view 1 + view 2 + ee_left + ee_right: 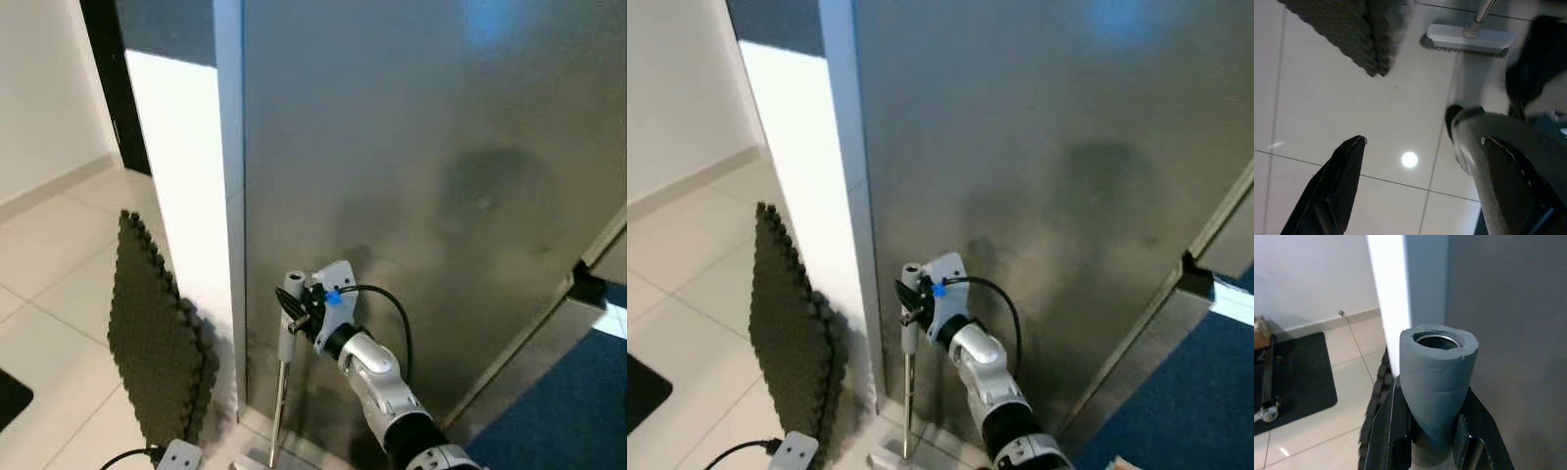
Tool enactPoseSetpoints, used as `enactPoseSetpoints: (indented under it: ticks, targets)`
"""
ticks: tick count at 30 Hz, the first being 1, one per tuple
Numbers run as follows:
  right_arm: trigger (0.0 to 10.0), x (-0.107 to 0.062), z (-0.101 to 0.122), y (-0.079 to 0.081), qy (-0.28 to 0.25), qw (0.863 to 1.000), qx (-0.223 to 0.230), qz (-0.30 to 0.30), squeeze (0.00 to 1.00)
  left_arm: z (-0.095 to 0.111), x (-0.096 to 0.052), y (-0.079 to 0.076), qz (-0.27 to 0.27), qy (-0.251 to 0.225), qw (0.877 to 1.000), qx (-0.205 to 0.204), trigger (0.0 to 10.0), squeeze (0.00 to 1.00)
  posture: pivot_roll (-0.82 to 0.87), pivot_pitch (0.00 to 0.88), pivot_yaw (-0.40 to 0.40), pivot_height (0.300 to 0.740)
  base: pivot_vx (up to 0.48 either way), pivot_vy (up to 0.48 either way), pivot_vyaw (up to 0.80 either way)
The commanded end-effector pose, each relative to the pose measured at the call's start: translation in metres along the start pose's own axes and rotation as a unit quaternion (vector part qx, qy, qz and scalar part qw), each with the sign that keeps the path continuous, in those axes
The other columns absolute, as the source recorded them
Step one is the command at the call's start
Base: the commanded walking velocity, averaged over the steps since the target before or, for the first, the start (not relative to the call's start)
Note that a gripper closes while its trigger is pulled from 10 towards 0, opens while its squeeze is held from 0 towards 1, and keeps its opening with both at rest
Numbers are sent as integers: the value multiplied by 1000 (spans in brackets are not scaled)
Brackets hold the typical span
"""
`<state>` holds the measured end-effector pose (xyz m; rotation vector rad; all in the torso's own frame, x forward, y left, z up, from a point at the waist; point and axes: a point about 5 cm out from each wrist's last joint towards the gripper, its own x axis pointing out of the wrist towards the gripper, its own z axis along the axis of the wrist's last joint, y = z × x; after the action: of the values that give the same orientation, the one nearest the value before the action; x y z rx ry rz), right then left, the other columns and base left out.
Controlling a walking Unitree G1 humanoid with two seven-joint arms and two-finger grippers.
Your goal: Sweep floor
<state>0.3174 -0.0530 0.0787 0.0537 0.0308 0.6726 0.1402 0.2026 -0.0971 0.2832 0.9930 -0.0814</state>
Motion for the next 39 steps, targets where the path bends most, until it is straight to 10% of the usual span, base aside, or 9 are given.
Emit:
enactPoseSetpoints:
  ticks: [1,7,39]
  targets:
    - [10000,-2,-9,-3,43,999,-23,-2,0,-6,-1,-6,-3,15,1000,-10,10000,0,63,0,-74,740,0,0,0]
    - [10000,-12,-35,-1,133,991,-28,12,0,-12,-3,-8,-3,22,1000,-16,10000,0,67,0,-82,740,0,0,0]
    - [10000,-5,-10,-12,128,991,5,47,0,-18,-4,-9,5,44,998,-37,10000,0,71,0,-94,740,-179,0,0]
